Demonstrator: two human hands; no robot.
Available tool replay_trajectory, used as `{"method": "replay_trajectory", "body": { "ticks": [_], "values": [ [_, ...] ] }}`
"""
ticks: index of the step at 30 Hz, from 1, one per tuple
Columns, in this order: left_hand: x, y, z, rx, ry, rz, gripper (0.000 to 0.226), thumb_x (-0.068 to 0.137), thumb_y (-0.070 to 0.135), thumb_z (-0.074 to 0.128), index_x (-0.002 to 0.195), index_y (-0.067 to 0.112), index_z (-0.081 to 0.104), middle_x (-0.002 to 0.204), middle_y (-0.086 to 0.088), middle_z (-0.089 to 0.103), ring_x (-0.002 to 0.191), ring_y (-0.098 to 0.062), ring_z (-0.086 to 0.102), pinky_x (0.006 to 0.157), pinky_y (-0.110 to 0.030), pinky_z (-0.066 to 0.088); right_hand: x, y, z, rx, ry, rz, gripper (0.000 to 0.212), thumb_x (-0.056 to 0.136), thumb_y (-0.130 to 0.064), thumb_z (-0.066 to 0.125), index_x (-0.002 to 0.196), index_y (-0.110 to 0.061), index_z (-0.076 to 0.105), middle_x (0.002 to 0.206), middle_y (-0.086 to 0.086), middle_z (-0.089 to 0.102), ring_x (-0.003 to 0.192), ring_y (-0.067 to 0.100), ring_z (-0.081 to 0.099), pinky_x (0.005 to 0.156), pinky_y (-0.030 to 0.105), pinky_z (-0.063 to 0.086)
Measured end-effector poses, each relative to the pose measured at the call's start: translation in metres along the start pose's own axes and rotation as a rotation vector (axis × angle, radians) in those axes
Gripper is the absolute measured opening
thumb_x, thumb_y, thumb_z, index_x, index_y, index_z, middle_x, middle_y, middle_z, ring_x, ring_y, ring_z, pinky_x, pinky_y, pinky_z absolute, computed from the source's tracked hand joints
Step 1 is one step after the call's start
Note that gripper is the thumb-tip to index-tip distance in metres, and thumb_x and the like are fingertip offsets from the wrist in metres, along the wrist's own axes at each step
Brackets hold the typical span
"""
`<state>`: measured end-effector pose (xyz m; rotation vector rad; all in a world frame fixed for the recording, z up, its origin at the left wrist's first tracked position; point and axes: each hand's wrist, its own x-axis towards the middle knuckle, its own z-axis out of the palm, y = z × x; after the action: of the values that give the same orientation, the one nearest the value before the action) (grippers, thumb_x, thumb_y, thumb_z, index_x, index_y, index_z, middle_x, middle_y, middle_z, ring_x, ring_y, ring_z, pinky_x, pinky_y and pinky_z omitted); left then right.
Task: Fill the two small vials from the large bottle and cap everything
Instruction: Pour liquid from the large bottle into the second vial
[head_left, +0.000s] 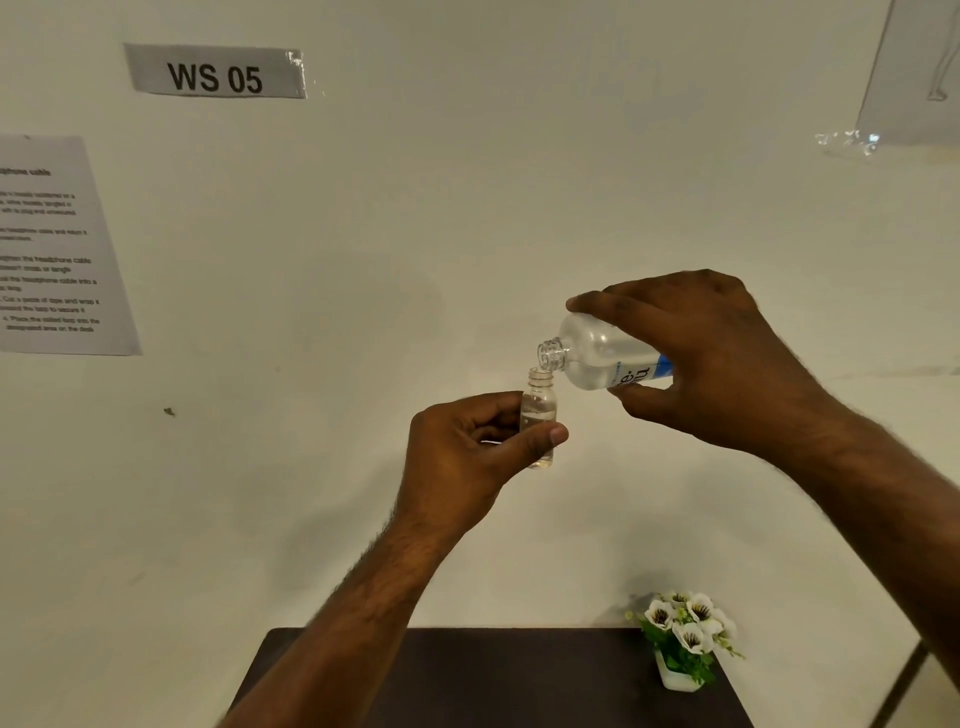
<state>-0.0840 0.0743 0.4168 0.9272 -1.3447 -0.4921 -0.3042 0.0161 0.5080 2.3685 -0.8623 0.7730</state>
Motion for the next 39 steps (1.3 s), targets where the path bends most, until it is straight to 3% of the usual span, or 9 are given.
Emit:
{"method": "replay_trajectory", "body": {
  "ticks": [12, 24, 29, 34, 39],
  "values": [
    [-0.001, 0.001, 0.0, -0.017, -0.006, 0.006, 0.032, 0.071, 0.031, 0.089, 0.102, 0.028, 0.081, 0.089, 0.012, 0.082, 0.08, -0.013, 0.08, 0.07, -0.02, 0.062, 0.0, 0.0, -0.001, -0.013, 0.001, -0.015, 0.082, 0.074, -0.035, 0.081, 0.146, -0.038, 0.043, 0.139, -0.009, 0.058, 0.125, 0.024, 0.054, 0.109, 0.054, 0.034],
    [0.0, 0.001, -0.001, -0.009, -0.003, 0.025, 0.03, 0.075, 0.022, 0.09, 0.103, 0.02, 0.082, 0.088, 0.01, 0.082, 0.079, -0.012, 0.08, 0.069, -0.019, 0.061, 0.0, 0.001, 0.001, -0.019, 0.023, -0.028, 0.084, 0.072, -0.033, 0.082, 0.146, -0.038, 0.042, 0.138, -0.009, 0.059, 0.124, 0.024, 0.054, 0.109, 0.053, 0.032],
    [-0.001, 0.002, -0.001, -0.004, -0.011, 0.038, 0.03, 0.071, 0.034, 0.086, 0.101, 0.028, 0.081, 0.088, 0.018, 0.081, 0.08, -0.008, 0.079, 0.069, -0.016, 0.06, -0.001, 0.001, 0.002, -0.015, 0.026, -0.02, 0.083, 0.073, -0.034, 0.081, 0.146, -0.039, 0.042, 0.137, -0.01, 0.059, 0.124, 0.023, 0.054, 0.108, 0.052, 0.033],
    [0.0, -0.002, -0.001, 0.007, -0.008, 0.029, 0.03, 0.075, 0.025, 0.089, 0.104, 0.023, 0.082, 0.09, 0.014, 0.082, 0.08, -0.01, 0.079, 0.07, -0.018, 0.061, -0.003, 0.001, 0.005, -0.001, 0.039, -0.001, 0.081, 0.073, -0.035, 0.081, 0.145, -0.037, 0.043, 0.135, -0.01, 0.06, 0.121, 0.023, 0.054, 0.106, 0.051, 0.035],
    [-0.003, -0.004, -0.001, -0.009, -0.017, 0.032, 0.031, 0.071, 0.036, 0.086, 0.101, 0.031, 0.08, 0.088, 0.018, 0.081, 0.08, -0.008, 0.079, 0.069, -0.015, 0.059, -0.009, -0.004, 0.012, 0.079, 0.06, 0.032, 0.08, 0.073, -0.035, 0.082, 0.145, -0.034, 0.047, 0.131, -0.007, 0.063, 0.113, 0.023, 0.058, 0.098, 0.048, 0.044]
  ]
}}
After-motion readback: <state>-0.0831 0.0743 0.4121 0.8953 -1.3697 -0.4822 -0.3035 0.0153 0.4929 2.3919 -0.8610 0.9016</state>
